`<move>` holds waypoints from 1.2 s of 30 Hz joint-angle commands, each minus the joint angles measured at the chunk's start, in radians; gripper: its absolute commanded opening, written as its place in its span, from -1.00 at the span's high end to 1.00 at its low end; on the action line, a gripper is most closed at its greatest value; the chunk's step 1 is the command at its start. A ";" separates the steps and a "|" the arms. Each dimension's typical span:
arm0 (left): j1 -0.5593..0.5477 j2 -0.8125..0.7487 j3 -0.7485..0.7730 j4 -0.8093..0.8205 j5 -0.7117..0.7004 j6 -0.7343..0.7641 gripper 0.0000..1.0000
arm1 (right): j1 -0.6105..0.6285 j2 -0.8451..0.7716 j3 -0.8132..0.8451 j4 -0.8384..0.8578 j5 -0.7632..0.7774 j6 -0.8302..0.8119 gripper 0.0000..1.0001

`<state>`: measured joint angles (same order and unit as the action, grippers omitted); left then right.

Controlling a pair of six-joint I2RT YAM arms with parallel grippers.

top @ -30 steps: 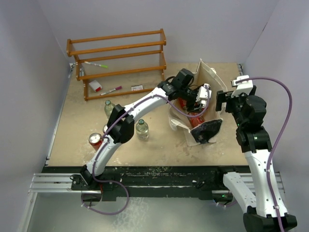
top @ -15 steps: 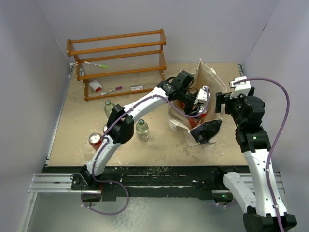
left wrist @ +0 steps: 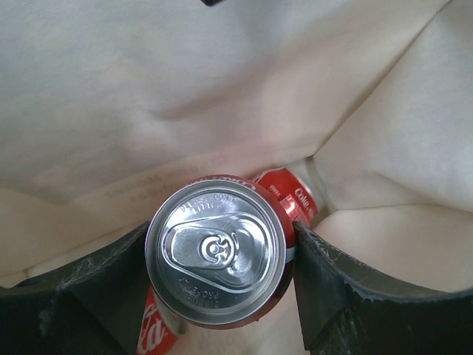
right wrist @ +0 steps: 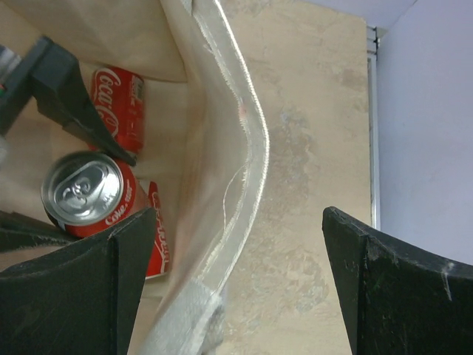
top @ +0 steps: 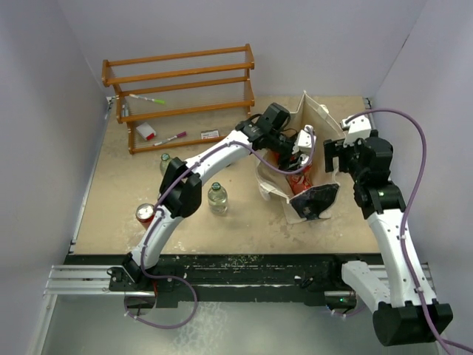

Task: Place the beverage into the canvas bag
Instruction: Place the drink in the canvas bag.

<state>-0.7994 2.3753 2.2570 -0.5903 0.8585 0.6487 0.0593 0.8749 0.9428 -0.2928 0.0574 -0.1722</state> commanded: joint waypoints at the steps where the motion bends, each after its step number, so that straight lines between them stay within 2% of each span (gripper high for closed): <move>1: 0.024 0.005 0.031 0.094 -0.084 -0.003 1.00 | -0.004 0.039 0.043 0.046 -0.016 -0.020 -0.88; 5: 0.036 -0.017 0.002 0.237 -0.199 -0.058 1.00 | -0.004 0.082 0.076 0.040 -0.014 -0.018 -0.87; 8: 0.045 0.008 0.079 0.226 -0.202 -0.094 1.00 | -0.004 0.113 0.118 0.021 -0.015 -0.016 -0.87; 16: 0.051 -0.014 0.130 0.324 -0.237 -0.240 1.00 | -0.004 0.175 0.214 -0.077 -0.024 -0.010 -0.86; 24: 0.055 0.008 0.093 0.485 -0.139 -0.366 1.00 | -0.004 0.179 0.176 -0.010 -0.032 0.005 -0.85; 31: 0.051 0.083 0.085 0.574 -0.166 -0.320 1.00 | -0.003 0.138 0.122 0.016 -0.027 0.004 -0.85; 36: 0.048 0.123 0.102 0.546 -0.197 -0.262 1.00 | -0.004 0.102 0.095 0.023 -0.017 -0.001 -0.85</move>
<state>-0.7570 2.4771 2.3131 -0.1421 0.6662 0.3363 0.0593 1.0157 1.0454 -0.3298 0.0349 -0.1745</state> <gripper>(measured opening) 0.710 0.925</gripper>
